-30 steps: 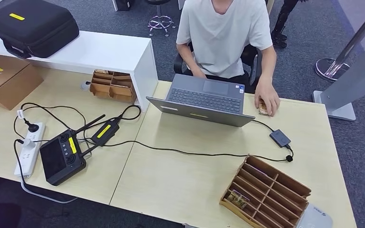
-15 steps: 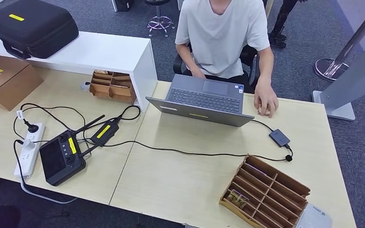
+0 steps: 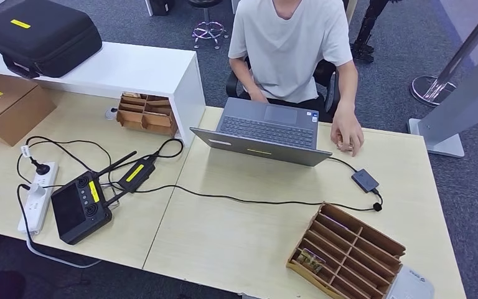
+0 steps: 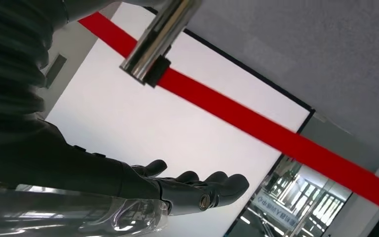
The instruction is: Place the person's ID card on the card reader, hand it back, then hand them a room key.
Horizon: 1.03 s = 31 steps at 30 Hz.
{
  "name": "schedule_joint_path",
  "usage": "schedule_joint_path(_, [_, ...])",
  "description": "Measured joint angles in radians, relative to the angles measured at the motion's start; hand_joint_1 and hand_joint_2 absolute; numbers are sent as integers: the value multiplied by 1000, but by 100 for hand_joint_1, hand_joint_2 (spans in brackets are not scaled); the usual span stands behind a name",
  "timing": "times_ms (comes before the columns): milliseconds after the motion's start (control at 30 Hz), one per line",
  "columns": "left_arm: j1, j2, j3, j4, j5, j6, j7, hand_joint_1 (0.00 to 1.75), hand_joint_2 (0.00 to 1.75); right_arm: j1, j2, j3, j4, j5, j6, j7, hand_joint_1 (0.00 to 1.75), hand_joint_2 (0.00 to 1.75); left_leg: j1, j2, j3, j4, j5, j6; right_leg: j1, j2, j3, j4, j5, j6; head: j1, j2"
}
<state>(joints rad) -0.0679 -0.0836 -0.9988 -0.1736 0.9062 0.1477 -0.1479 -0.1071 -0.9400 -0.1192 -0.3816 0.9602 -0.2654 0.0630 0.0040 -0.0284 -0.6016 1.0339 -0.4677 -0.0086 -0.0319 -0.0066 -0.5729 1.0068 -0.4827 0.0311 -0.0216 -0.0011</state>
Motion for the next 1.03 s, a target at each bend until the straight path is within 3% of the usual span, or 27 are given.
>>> schedule_joint_path(267, [0,-10,2,0,16,33,11,0,175,97,300,-60,108,53,-67,24,0,175,4,1,3,-1,-2,-4,3,1,2,0,-2,-3,0,0])
schedule_joint_path(433, [0,-13,12,0,35,49,13,0,175,115,458,-84,150,51,-80,25,0,175,6,2,5,-1,-4,-6,5,2,3,0,-4,-7,1,0])
schedule_joint_path(733, [-2,-16,42,0,65,55,71,0,175,121,720,-92,190,67,-1,74,0,175,8,5,8,-2,-5,-10,7,4,5,2,-6,-10,-4,0])
schedule_joint_path(1033, [-4,-17,53,0,71,62,114,0,175,119,833,-98,200,52,71,93,0,175,7,5,9,-2,-5,-10,7,5,6,2,-6,-11,-6,0])
